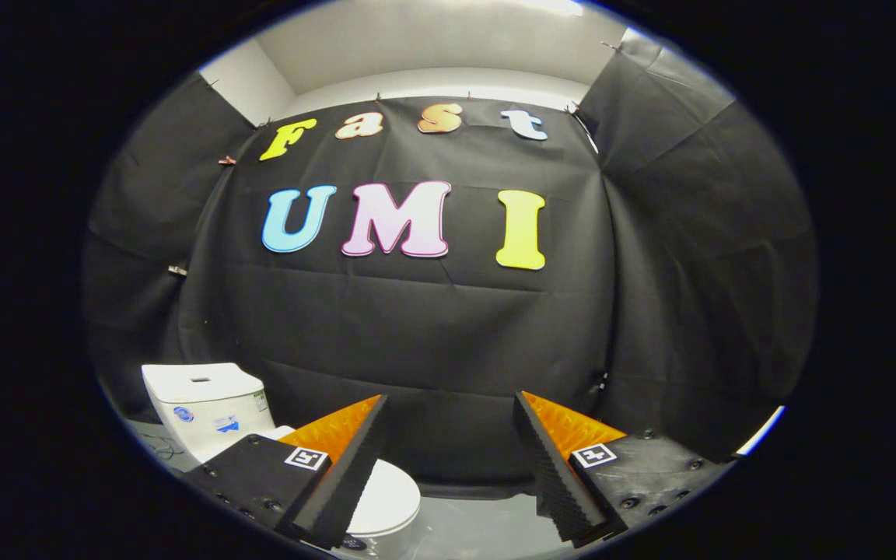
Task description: Open the toilet lid.
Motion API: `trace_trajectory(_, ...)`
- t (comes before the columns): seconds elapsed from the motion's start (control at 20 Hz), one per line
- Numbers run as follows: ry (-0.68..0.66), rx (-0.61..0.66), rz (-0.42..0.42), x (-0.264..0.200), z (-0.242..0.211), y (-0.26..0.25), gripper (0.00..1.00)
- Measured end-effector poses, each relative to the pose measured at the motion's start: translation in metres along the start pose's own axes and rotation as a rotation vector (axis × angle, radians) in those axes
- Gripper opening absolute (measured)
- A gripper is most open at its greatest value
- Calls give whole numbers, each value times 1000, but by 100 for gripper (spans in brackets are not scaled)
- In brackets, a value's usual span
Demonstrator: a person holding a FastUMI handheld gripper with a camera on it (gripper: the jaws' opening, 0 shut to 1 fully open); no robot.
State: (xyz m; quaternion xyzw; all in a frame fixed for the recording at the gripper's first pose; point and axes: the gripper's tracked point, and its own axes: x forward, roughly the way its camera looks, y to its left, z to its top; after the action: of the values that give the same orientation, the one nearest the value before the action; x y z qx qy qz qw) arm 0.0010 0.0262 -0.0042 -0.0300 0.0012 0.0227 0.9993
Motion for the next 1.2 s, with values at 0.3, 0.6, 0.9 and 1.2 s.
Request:
trace_trajectory(0.3,5,14,-2,0,0,-3,98)
trace_trajectory(0.6,4,30,-10,2,-1,-6,98)
trace_trajectory(0.9,28,47,17,1,-6,-2,98)
trace_trajectory(1.2,39,50,9,1,-11,-4,98)
